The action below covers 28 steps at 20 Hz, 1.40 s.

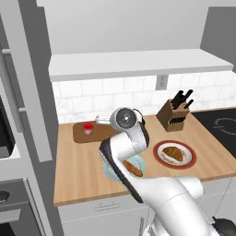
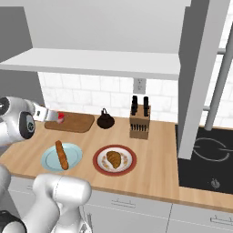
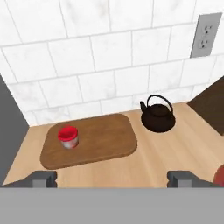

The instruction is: From the different types of pastries on the counter, select a croissant and place it on the cutting board. Then retrieve a jar of jam from the cabinet and place it alongside the croissant on the cutting board.

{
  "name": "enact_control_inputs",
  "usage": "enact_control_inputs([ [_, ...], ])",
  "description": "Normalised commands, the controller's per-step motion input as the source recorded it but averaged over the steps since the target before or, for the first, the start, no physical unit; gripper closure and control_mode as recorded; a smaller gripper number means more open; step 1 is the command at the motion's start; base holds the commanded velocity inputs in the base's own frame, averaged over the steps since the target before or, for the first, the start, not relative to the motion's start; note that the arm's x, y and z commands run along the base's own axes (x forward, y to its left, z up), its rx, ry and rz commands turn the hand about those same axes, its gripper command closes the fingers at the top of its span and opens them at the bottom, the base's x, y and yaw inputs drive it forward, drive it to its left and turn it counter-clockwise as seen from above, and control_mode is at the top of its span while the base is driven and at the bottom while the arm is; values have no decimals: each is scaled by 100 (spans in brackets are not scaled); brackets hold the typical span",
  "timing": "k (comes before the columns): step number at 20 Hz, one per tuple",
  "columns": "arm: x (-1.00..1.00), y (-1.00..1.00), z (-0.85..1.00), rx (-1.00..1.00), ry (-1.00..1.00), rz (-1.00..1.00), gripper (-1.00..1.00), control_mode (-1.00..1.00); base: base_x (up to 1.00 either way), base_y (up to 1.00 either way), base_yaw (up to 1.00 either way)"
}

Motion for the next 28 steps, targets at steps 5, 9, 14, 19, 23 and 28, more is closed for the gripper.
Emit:
enact_control_inputs([
  [5, -56, -24, 14, 3, 32, -5, -100, -100, 0, 0, 0],
  [9, -11, -67, -17, 2, 42, 0, -100, -100, 0, 0, 0],
  [14, 0, -89, -34, 0, 26, 4, -100, -100, 0, 0, 0],
  [19, 2, -54, -41, -3, 0, 2, -100, -100, 0, 0, 0],
  [23, 3, -59, -33, -4, 5, 1, -100, -100, 0, 0, 0],
  [28, 0, -85, 0, 0, 24, 3, -100, -100, 0, 0, 0],
])
